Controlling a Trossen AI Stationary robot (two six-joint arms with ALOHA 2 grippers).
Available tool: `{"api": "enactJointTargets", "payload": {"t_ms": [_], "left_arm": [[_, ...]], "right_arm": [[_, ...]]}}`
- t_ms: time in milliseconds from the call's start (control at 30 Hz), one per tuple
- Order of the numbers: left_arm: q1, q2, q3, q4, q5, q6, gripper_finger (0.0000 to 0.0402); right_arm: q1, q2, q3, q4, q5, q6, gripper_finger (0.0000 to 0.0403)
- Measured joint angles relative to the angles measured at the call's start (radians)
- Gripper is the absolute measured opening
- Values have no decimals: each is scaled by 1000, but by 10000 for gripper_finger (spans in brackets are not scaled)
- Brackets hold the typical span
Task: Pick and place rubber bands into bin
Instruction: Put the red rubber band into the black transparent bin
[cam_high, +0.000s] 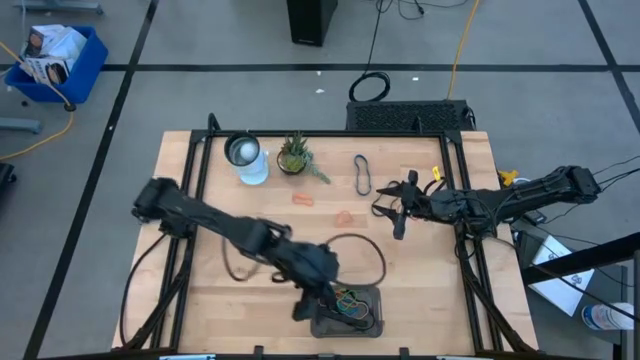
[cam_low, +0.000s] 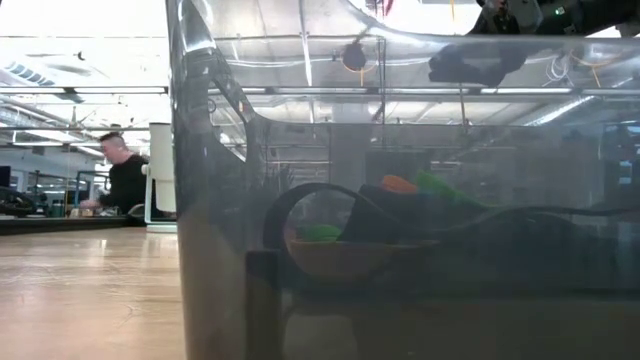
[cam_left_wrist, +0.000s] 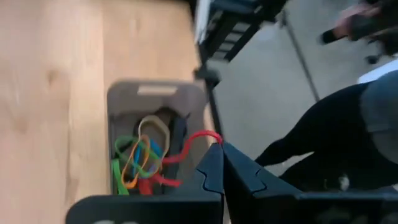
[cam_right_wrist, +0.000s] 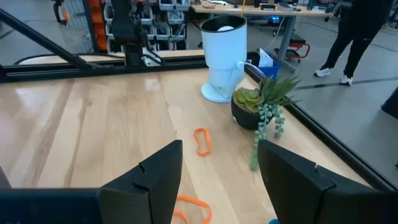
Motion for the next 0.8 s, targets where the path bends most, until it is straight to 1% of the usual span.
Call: {"api": "enactJointTargets", "payload": {"t_ms": [200,400,600,800], "left_arm": [[-1,133,0,3,4,-76,1],[-1,225,0,-1,20,-88,2],[-1,273,0,0,19,-89,1],[2,274,-10,-7,-16,-85,7]], "right_arm": [[0,0,0,0,0,0,202],[0,0,0,0,0,0,205],[0,0,0,-1,0,0,201],[0,0,0,-4,-1,0,204]]}}
